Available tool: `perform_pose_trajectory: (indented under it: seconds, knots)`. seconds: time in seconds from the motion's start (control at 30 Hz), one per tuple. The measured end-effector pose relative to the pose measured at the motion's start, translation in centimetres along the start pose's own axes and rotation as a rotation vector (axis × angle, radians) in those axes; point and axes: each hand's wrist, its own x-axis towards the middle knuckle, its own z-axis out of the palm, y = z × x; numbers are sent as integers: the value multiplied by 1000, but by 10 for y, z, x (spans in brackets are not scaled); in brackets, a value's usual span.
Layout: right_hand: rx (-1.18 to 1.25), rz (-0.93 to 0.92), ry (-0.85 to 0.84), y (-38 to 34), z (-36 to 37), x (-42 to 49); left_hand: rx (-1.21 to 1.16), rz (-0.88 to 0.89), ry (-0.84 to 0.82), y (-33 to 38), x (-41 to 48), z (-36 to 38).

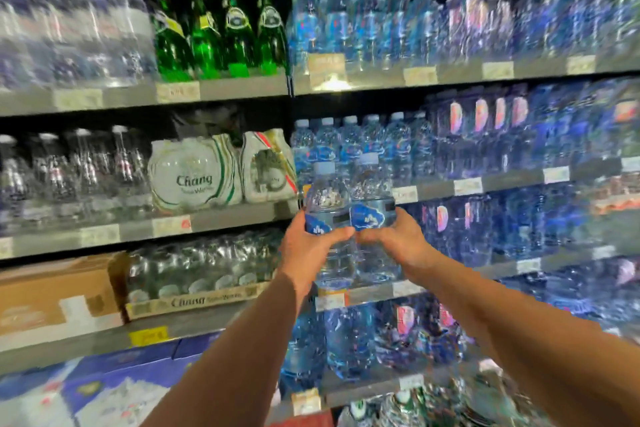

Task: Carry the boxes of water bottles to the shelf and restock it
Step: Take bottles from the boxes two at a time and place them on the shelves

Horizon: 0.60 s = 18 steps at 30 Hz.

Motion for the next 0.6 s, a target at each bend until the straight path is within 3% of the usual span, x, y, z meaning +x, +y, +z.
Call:
perform_pose_trajectory:
  seconds: [0.3,0.6]
  knots:
    - [1,-101,-42,-46,-70,78,-9,143,-12,58,61,66]
    - [35,-192,-79,-74,-136,175,-81,210,76,84,136,149]
